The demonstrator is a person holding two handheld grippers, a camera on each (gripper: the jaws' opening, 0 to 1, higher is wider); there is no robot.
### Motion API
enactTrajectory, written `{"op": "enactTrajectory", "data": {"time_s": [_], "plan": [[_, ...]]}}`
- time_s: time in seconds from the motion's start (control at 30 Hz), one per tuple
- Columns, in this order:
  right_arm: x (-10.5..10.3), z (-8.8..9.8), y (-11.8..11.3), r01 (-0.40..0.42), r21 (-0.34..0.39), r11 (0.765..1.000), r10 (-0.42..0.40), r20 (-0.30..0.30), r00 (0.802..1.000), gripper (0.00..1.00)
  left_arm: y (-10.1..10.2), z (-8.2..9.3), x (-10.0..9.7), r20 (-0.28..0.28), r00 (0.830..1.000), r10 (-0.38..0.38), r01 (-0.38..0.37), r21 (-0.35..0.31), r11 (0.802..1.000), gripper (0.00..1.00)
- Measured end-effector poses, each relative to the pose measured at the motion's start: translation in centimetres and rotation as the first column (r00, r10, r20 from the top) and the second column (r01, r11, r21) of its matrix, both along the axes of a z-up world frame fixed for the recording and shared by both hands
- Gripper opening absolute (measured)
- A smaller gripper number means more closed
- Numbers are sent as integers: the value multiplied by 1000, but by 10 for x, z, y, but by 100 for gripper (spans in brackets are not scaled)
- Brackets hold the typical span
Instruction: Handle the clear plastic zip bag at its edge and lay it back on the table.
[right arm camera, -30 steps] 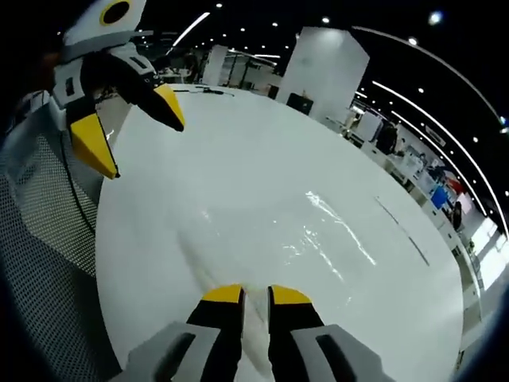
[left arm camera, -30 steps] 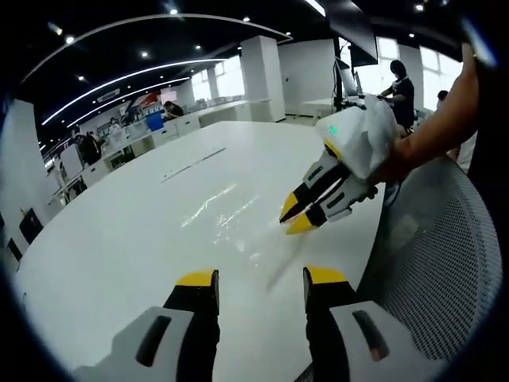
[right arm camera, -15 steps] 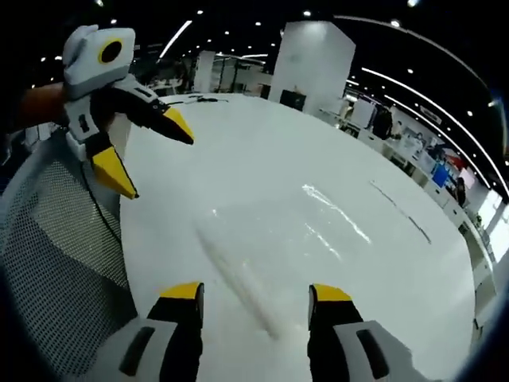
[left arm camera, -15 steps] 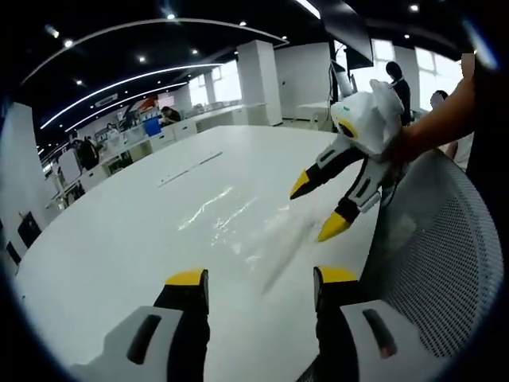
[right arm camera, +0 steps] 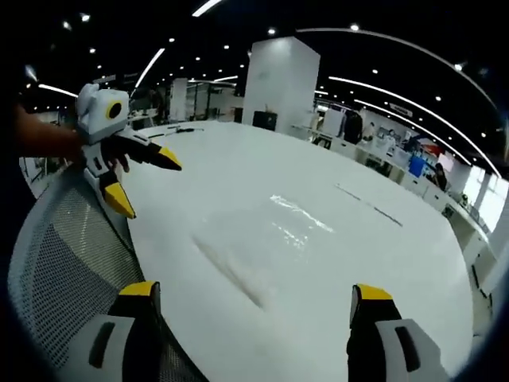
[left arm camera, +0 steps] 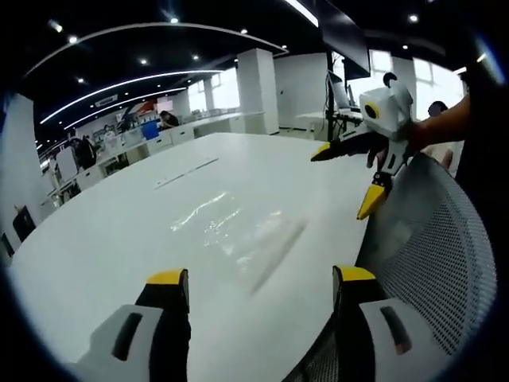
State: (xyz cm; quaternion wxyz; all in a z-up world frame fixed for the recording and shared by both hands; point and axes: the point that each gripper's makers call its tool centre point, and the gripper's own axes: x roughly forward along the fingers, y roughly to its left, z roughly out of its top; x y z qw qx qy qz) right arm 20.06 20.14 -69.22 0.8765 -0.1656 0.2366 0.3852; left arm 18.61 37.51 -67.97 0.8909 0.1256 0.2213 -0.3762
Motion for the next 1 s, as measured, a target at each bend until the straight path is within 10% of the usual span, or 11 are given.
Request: {"op": "enactTrajectory", "data": {"time_s": [0.4, 1.0], "plan": [[-13, 5, -14, 12, 21, 1000, -14, 84, 996, 100, 29, -1, 7, 33, 995, 90, -88, -44, 995, 99], [-15, -8, -25, 37, -32, 999, -34, 83, 996, 100, 27, -1, 6, 51, 994, 98, -94, -80, 992, 99]]}}
